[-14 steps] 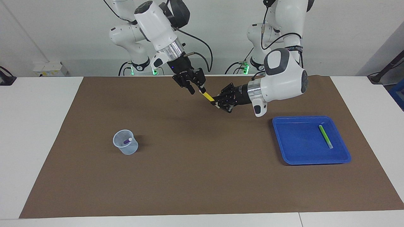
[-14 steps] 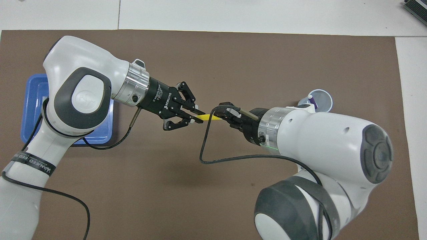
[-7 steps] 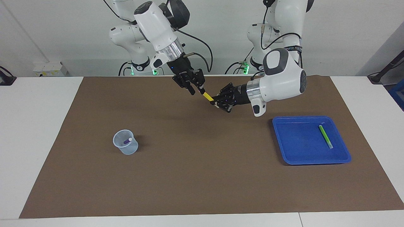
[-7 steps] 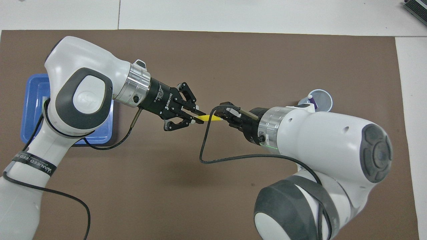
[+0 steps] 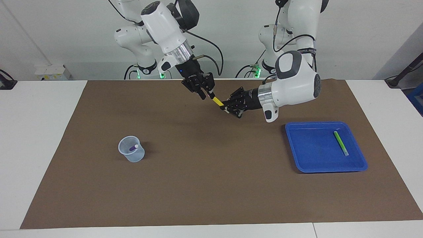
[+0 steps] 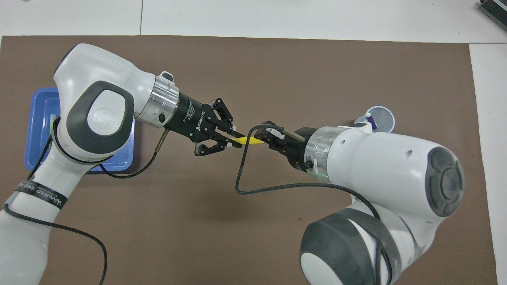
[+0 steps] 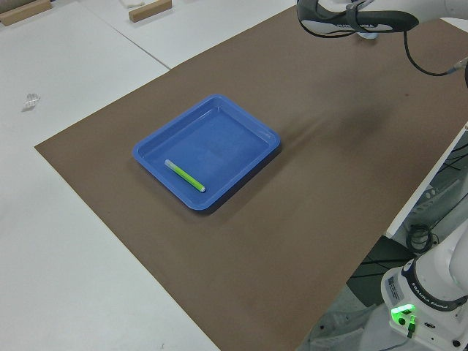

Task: Transfer and insert pens with both arms
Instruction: 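Close the right gripper on the yellow pen's free end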

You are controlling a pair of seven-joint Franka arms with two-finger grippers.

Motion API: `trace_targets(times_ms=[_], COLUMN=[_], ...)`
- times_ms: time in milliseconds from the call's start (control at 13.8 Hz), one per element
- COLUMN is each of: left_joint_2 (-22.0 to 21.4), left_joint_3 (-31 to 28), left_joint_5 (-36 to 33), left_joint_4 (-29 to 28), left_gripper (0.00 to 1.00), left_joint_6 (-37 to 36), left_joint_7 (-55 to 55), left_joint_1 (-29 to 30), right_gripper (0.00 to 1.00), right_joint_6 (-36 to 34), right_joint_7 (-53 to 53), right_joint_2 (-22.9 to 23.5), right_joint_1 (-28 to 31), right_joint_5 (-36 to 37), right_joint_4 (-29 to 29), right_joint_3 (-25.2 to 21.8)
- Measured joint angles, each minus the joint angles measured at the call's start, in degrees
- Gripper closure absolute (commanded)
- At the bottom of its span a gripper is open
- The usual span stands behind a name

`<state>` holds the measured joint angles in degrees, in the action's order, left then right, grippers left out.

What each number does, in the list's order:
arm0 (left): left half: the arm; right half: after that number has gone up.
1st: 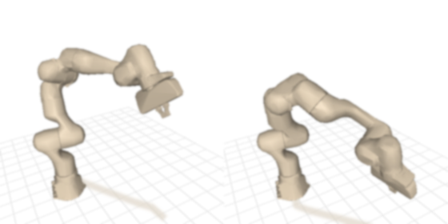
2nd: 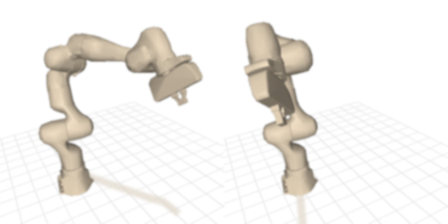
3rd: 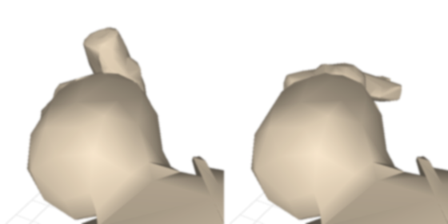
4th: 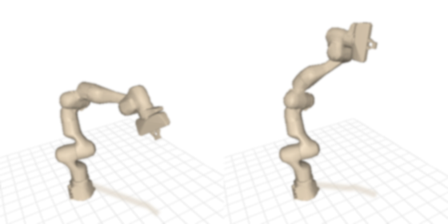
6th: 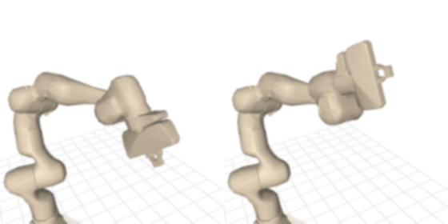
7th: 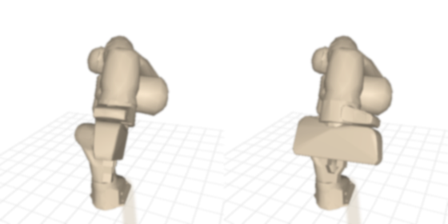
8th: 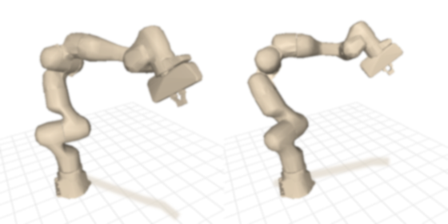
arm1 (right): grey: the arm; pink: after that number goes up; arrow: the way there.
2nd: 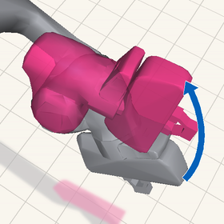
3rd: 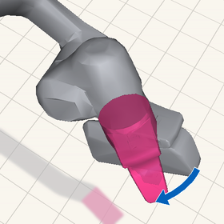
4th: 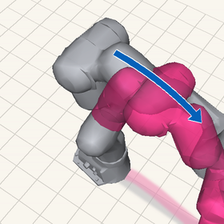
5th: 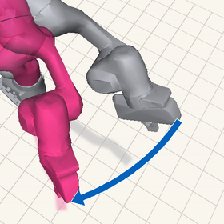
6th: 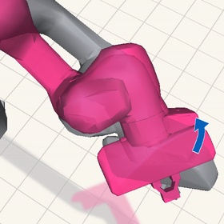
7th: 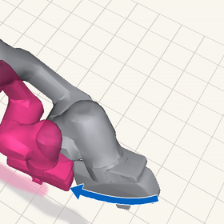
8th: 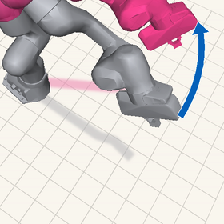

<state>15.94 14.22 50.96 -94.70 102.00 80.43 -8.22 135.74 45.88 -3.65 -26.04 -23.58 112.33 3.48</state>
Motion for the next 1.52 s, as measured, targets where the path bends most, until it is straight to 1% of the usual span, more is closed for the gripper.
trace_targets(times_ms=[218,363,435,798,943,1233,1306,1451,1524], left_joint_2=[0.0,0.0,0.0,-0.01,0.0,-0.01,-0.01,-0.01,0.0], left_joint_3=[0.0,0.0,0.0,-0.04,-0.07,-0.08,-0.08,-0.08,-0.08], left_joint_5=[0.0,0.0,0.0,0.0,0.0,0.0,0.0,0.0,0.01], left_joint_4=[-0.03,-0.03,-0.04,-0.1,-0.1,-0.1,-0.1,-0.1,-0.11], left_gripper=[1.0,1.0,1.0,1.0,1.0,1.0,1.0,1.0,1.0], left_joint_6=[0.01,0.02,0.02,0.12,0.18,0.24,0.24,0.26,0.28], left_joint_7=[0.0,0.0,0.0,-0.01,-0.01,-0.01,-0.01,-0.01,-0.01], left_joint_1=[0.0,0.0,-0.01,-0.1,-0.1,-0.1,-0.1,-0.1,-0.1], right_gripper=[0.57,0.62,0.67,0.71,0.74,0.75,0.77,1.0,1.0], right_joint_6=[0.0,0.0,0.01,0.1,0.1,0.1,0.1,0.1,0.19], right_joint_7=[0.0,0.0,0.0,0.0,0.0,-0.05,-0.49,-1.78,-1.96], right_joint_2=[0.29,0.44,0.46,0.86,1.4,1.8,1.83,1.89,1.91], right_joint_1=[-0.13,-0.16,-0.17,-1.16,-1.4,-1.32,-1.23,-1.03,-1.04], right_joint_5=[0.0,0.0,0.0,-0.01,-0.01,-0.01,-0.01,-0.01,-0.08], right_joint_4=[-0.09,-0.19,-0.25,-0.59,-0.85,-1.51,-1.66,-1.85,-1.91], right_joint_3=[0.07,0.13,0.14,0.25,0.31,0.26,0.16,0.02,0.01])
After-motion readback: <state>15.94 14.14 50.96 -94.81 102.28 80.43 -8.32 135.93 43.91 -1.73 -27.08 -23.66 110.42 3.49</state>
